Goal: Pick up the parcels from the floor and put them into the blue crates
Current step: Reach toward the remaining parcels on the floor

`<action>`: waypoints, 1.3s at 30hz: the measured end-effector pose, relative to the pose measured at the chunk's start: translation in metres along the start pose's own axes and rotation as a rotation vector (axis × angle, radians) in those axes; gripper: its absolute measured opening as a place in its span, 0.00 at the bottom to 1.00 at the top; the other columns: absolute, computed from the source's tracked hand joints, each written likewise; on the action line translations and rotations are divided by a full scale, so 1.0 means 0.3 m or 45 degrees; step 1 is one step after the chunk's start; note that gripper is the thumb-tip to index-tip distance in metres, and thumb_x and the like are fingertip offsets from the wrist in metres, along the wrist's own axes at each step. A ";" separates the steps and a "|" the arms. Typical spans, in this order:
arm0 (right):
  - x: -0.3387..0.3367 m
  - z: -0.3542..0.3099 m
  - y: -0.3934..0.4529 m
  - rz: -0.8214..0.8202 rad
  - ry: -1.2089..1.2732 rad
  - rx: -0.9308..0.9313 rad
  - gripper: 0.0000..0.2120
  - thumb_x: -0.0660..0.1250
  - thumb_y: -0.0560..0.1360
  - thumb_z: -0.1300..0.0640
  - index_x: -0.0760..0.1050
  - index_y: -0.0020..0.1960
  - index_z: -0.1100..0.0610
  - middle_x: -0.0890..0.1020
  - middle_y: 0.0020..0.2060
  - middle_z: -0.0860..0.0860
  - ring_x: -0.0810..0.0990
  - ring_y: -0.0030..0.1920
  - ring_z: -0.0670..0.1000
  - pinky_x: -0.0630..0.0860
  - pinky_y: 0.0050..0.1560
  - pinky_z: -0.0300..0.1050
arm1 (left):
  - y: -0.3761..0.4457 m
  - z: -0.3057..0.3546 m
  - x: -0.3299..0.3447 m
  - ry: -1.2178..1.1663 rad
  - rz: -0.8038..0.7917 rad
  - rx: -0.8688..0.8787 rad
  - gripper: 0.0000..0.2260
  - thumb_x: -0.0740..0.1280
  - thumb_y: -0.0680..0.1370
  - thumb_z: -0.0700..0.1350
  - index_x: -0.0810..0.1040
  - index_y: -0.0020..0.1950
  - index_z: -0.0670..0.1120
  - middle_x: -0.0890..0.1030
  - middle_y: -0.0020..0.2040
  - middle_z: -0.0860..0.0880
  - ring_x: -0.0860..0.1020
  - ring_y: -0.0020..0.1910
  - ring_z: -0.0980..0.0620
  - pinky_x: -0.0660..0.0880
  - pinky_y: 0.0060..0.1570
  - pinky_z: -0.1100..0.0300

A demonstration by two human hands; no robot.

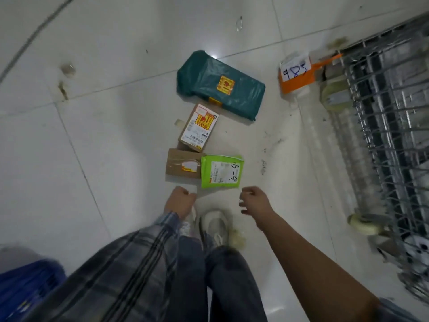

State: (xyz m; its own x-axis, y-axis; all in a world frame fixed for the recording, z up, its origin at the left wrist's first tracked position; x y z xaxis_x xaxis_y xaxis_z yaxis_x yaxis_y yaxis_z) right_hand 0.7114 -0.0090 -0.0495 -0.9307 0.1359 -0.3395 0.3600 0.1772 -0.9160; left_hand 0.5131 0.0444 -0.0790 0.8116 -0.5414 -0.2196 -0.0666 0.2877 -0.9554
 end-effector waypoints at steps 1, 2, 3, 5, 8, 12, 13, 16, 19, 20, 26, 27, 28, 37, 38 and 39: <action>0.016 -0.041 0.062 0.016 -0.157 -0.092 0.15 0.62 0.74 0.63 0.72 0.61 0.62 0.77 0.43 0.56 0.76 0.42 0.55 0.75 0.45 0.48 | 0.044 0.025 0.007 0.075 -0.032 0.007 0.17 0.67 0.70 0.49 0.73 0.53 0.39 0.77 0.50 0.39 0.78 0.51 0.41 0.76 0.55 0.48; 0.030 -0.076 0.119 0.020 -0.333 -0.187 0.19 0.64 0.73 0.63 0.70 0.64 0.61 0.77 0.49 0.57 0.77 0.48 0.56 0.74 0.51 0.47 | 0.091 0.040 0.019 0.125 -0.067 0.015 0.23 0.68 0.69 0.50 0.72 0.58 0.37 0.76 0.51 0.39 0.78 0.49 0.42 0.75 0.50 0.51; 0.043 -0.110 0.171 0.012 -0.531 -0.282 0.23 0.65 0.73 0.62 0.68 0.67 0.61 0.76 0.56 0.58 0.76 0.56 0.57 0.72 0.56 0.47 | 0.125 0.053 0.037 0.112 -0.098 0.016 0.24 0.70 0.68 0.51 0.73 0.57 0.36 0.75 0.47 0.41 0.77 0.42 0.44 0.74 0.43 0.54; 0.075 -0.160 0.261 -0.047 -0.934 -0.454 0.30 0.65 0.72 0.61 0.61 0.72 0.58 0.68 0.68 0.58 0.68 0.67 0.59 0.69 0.64 0.49 | 0.202 0.055 0.085 0.051 -0.149 0.004 0.12 0.71 0.72 0.47 0.75 0.41 0.39 0.73 0.36 0.43 0.71 0.29 0.48 0.67 0.31 0.59; 0.110 -0.188 0.371 -0.099 -1.303 -0.597 0.39 0.66 0.71 0.61 0.51 0.76 0.56 0.59 0.74 0.54 0.61 0.71 0.58 0.68 0.66 0.53 | 0.289 0.017 0.181 -0.002 -0.215 0.015 0.08 0.71 0.75 0.45 0.79 0.45 0.40 0.76 0.33 0.44 0.74 0.26 0.54 0.69 0.26 0.63; 0.166 -0.162 0.438 -0.211 -1.392 -0.620 0.44 0.69 0.69 0.60 0.47 0.77 0.56 0.56 0.76 0.54 0.56 0.74 0.56 0.63 0.70 0.54 | 0.312 -0.035 0.221 -0.096 -0.046 0.139 0.12 0.68 0.76 0.43 0.81 0.57 0.41 0.82 0.50 0.42 0.80 0.50 0.44 0.73 0.47 0.59; 0.180 -0.158 0.432 -0.232 -1.430 -0.630 0.45 0.70 0.69 0.58 0.47 0.77 0.56 0.56 0.76 0.54 0.56 0.74 0.56 0.63 0.70 0.55 | 0.300 -0.033 0.216 -0.108 -0.037 0.201 0.11 0.66 0.77 0.41 0.80 0.58 0.41 0.82 0.51 0.43 0.78 0.52 0.45 0.72 0.50 0.59; 0.197 -0.156 0.383 -0.250 -1.488 -0.654 0.46 0.72 0.68 0.54 0.48 0.77 0.55 0.59 0.74 0.54 0.58 0.74 0.57 0.63 0.69 0.54 | 0.218 0.004 0.182 -0.322 -0.185 0.348 0.12 0.63 0.78 0.35 0.77 0.61 0.41 0.80 0.53 0.47 0.78 0.54 0.48 0.73 0.56 0.59; 0.193 -0.171 0.285 -0.373 -1.209 -0.623 0.50 0.73 0.60 0.49 0.54 0.76 0.56 0.64 0.72 0.57 0.62 0.72 0.58 0.63 0.70 0.52 | 0.141 0.012 0.084 -0.758 -0.239 0.158 0.11 0.59 0.75 0.31 0.79 0.43 0.43 0.78 0.40 0.46 0.75 0.40 0.50 0.74 0.41 0.63; 0.186 -0.179 0.249 -0.418 -1.016 -0.564 0.46 0.74 0.61 0.51 0.58 0.75 0.58 0.67 0.70 0.57 0.65 0.70 0.57 0.65 0.69 0.50 | 0.123 0.003 0.044 -0.861 -0.222 0.088 0.11 0.59 0.73 0.32 0.78 0.37 0.43 0.76 0.38 0.44 0.74 0.39 0.48 0.73 0.41 0.60; 0.158 -0.234 -0.032 -0.702 -0.448 -0.225 0.12 0.69 0.73 0.62 0.79 0.56 0.59 0.83 0.52 0.57 0.81 0.49 0.54 0.77 0.49 0.43 | -0.091 0.049 -0.187 -1.074 -0.228 0.040 0.02 0.64 0.76 0.42 0.74 0.46 0.46 0.77 0.39 0.46 0.77 0.32 0.51 0.75 0.31 0.63; 0.160 -0.252 -0.077 -0.692 -0.380 -0.233 0.12 0.69 0.74 0.61 0.79 0.57 0.59 0.83 0.52 0.57 0.82 0.47 0.54 0.77 0.45 0.41 | -0.127 0.061 -0.217 -1.074 -0.241 0.075 0.03 0.63 0.78 0.44 0.74 0.49 0.46 0.78 0.40 0.47 0.77 0.35 0.51 0.75 0.33 0.62; 0.159 -0.266 -0.114 -0.656 -0.306 -0.235 0.13 0.68 0.75 0.60 0.77 0.59 0.60 0.83 0.52 0.57 0.82 0.45 0.53 0.78 0.41 0.39 | -0.160 0.069 -0.240 -1.072 -0.253 0.105 0.03 0.62 0.79 0.46 0.73 0.50 0.47 0.78 0.41 0.49 0.78 0.36 0.52 0.75 0.35 0.61; 0.217 -0.358 -0.429 -0.587 -0.003 -0.371 0.14 0.64 0.76 0.64 0.76 0.61 0.58 0.82 0.50 0.54 0.82 0.42 0.49 0.79 0.35 0.39 | -0.429 0.045 -0.359 -0.999 0.040 0.349 0.12 0.68 0.75 0.35 0.75 0.58 0.43 0.81 0.54 0.42 0.81 0.41 0.53 0.81 0.38 0.64; 0.227 -0.366 -0.465 -0.618 0.031 -0.382 0.13 0.65 0.76 0.64 0.76 0.60 0.56 0.83 0.50 0.52 0.83 0.42 0.49 0.79 0.35 0.39 | -0.460 0.029 -0.372 -1.038 0.068 0.354 0.12 0.68 0.75 0.35 0.76 0.58 0.43 0.81 0.54 0.42 0.81 0.42 0.52 0.81 0.39 0.63; 0.238 -0.373 -0.503 -0.648 0.044 -0.403 0.13 0.66 0.75 0.63 0.77 0.59 0.54 0.84 0.50 0.51 0.84 0.44 0.50 0.80 0.35 0.41 | -0.491 0.010 -0.384 -1.062 0.092 0.359 0.13 0.68 0.75 0.35 0.76 0.58 0.42 0.81 0.54 0.42 0.81 0.42 0.52 0.81 0.40 0.62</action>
State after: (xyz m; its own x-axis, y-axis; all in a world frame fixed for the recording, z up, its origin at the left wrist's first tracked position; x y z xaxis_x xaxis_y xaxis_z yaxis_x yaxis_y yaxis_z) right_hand 0.5978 0.0830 0.0884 -0.9905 -0.0119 0.1371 -0.1240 0.5095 -0.8515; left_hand 0.4312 0.0668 0.0877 0.9774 0.2069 0.0430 -0.0781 0.5426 -0.8363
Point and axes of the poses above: each hand's wrist, its own y-axis towards the middle knuckle, its own x-axis out of the palm, z = x × y, the point moved 5 cm from there along y, towards the middle knuckle
